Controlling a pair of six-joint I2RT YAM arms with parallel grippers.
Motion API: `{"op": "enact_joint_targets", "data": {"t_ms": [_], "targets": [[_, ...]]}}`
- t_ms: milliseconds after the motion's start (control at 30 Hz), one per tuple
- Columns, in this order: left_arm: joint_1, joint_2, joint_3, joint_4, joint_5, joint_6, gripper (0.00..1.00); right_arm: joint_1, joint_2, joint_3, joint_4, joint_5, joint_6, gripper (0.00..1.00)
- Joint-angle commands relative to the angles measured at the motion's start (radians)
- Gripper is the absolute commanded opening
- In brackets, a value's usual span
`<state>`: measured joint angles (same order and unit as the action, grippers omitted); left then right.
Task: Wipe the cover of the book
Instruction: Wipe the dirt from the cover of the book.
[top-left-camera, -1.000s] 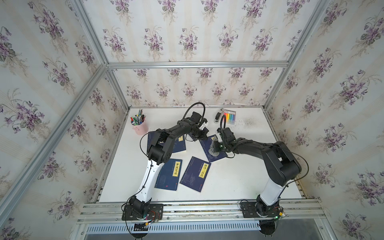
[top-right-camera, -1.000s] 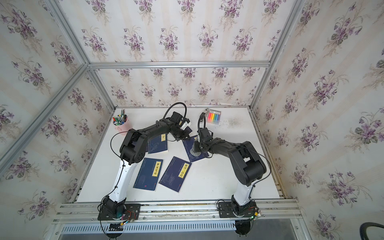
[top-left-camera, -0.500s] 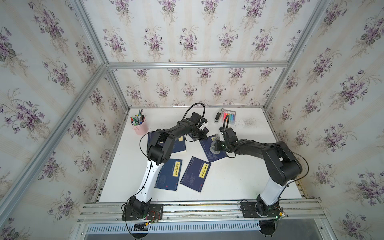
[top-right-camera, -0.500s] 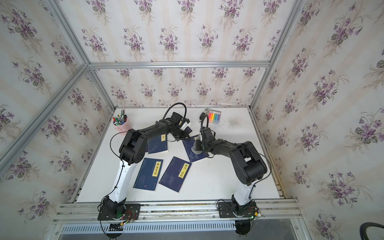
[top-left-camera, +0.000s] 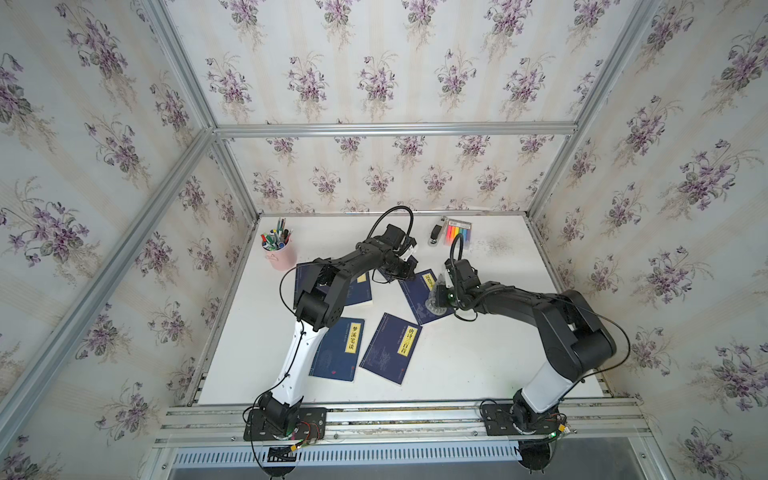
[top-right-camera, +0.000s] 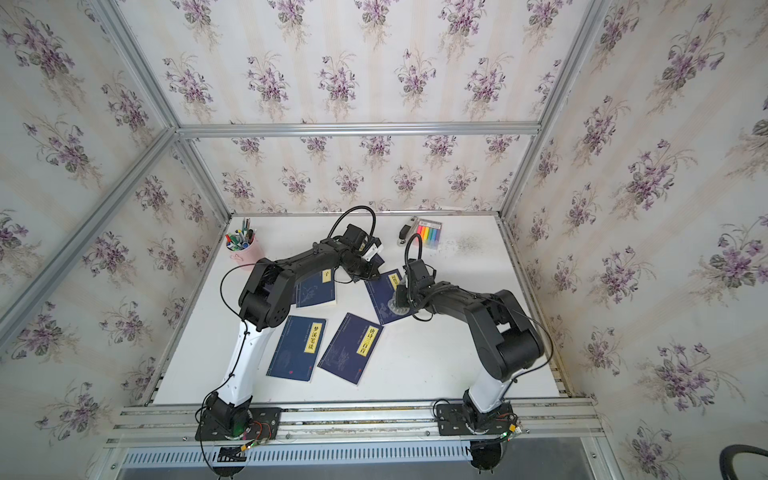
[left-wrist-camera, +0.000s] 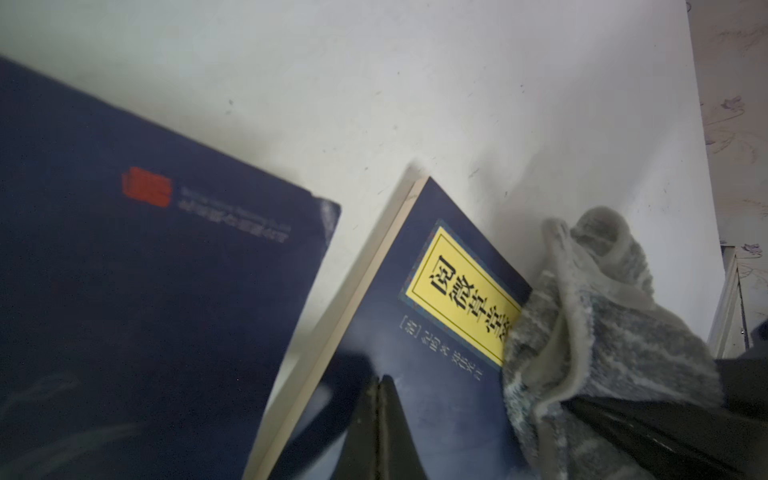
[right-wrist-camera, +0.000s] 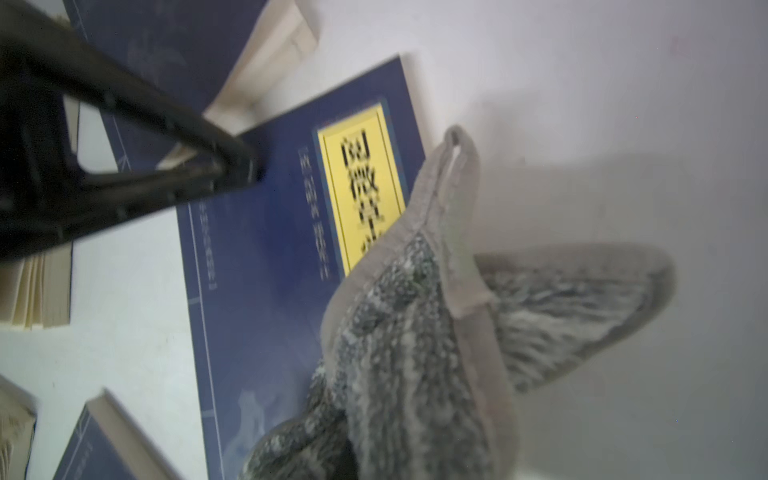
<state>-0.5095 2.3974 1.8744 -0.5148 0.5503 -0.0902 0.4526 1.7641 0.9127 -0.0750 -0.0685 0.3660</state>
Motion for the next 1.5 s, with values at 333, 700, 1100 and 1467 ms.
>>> {"op": "enact_joint_targets", "data": {"t_ms": [333,700,1100,1467], "targets": [[-0.007,0.023,-0.016,-0.088,-0.141,0.027,0.00,-0.006,0.182,0.123,-0.124,0.056,-0.031,0.00],[-0.008,0.023,-0.020,-0.081,-0.139,0.033,0.00,0.000,-0.208,-0.269,-0.115,0.052,0.059,0.00],[-0.009,0.021,-0.021,-0.082,-0.140,0.036,0.00,0.001,-0.224,-0.231,-0.153,0.037,0.029,0.00],[-0.011,0.021,-0.023,-0.082,-0.142,0.040,0.00,0.004,-0.013,0.075,-0.181,-0.014,-0.032,0.00]]}}
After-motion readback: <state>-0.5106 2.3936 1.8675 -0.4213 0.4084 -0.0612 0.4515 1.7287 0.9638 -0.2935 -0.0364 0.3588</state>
